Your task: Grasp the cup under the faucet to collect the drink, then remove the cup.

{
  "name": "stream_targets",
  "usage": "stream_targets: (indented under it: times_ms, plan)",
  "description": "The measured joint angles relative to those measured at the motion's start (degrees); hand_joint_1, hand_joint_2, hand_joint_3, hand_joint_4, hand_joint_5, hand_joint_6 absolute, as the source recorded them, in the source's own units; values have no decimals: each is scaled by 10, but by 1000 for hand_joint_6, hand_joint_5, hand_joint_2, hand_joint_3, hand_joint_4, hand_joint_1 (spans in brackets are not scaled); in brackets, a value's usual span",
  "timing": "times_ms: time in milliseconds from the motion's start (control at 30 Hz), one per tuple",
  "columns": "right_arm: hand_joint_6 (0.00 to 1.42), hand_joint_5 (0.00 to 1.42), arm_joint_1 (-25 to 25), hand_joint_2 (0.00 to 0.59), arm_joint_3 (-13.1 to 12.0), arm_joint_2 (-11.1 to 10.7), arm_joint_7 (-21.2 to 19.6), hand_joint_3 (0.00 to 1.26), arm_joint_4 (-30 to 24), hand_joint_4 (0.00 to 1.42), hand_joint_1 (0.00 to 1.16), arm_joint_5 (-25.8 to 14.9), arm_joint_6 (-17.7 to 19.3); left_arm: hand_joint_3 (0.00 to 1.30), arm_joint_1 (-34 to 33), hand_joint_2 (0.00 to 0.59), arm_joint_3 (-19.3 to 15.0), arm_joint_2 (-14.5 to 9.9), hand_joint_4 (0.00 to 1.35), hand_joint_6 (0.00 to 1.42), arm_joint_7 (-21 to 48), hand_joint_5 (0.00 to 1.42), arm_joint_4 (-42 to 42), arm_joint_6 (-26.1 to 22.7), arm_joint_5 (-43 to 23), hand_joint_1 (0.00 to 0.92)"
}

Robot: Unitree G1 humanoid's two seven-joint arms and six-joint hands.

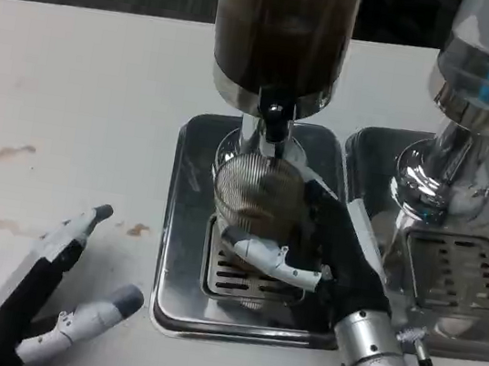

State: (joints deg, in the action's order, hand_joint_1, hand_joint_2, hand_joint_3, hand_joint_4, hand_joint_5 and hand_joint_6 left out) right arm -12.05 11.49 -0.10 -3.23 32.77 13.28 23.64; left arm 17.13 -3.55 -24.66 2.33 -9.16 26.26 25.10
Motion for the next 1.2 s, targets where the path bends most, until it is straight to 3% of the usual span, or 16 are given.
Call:
stream_targets:
  times_ms: [500, 1000, 1200]
  plan:
    - [884, 686, 9, 163, -13, 20, -54, 610, 3, 625, 1058, 9, 11, 0, 1, 109, 0, -1, 0, 0, 0, 0, 3, -2, 0, 0]
    - [1032, 797, 24, 154, -15, 21, -84, 689, -15, 689, 1087, 18, 11, 0, 0, 109, 2, -3, 0, 0, 0, 0, 3, -2, 0, 0]
    - [1072, 814, 33, 153, -9, 12, -93, 703, -45, 721, 1079, 55, 10, 0, -1, 109, 3, -3, 0, 0, 0, 0, 3, -2, 0, 0]
